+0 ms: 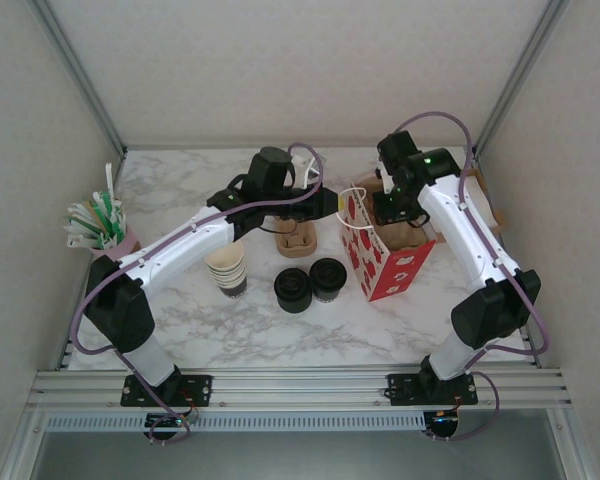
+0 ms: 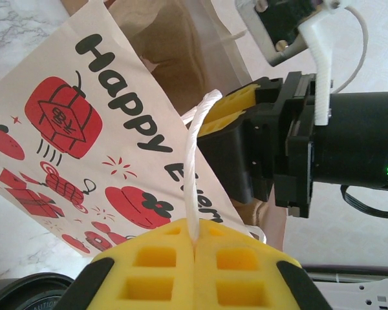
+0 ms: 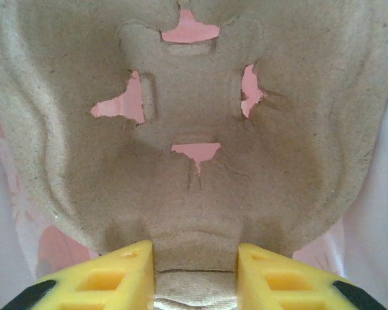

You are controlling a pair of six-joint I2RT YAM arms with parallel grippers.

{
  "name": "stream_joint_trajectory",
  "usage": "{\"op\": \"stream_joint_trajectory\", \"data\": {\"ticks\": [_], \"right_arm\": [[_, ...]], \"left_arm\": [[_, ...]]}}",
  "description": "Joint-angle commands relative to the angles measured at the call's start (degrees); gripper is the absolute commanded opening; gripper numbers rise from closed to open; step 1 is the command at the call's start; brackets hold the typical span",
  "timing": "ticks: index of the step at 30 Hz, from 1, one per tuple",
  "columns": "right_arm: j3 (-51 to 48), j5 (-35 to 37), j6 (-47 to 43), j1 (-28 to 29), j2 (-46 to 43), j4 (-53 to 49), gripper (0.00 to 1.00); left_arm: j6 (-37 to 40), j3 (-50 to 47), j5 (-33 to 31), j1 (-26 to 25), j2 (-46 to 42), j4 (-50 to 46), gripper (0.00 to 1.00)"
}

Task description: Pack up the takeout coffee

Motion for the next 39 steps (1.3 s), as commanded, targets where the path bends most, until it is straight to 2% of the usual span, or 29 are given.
{"op": "stream_joint_trajectory", "data": {"ticks": [1,39], "right_arm": [[-1.93,-0.74,1.18,0.10,-0.31,1.38,0.33],[-22.01,-1.90,3.90,0.18,2.17,16.81,0.33]], "left_arm": [[-0.30,-0.03,-0.23,0.34,-1.13,1.43,0.00],[-0.08,0.33,0.31,0.45,-0.03,1.38,0.00]]}}
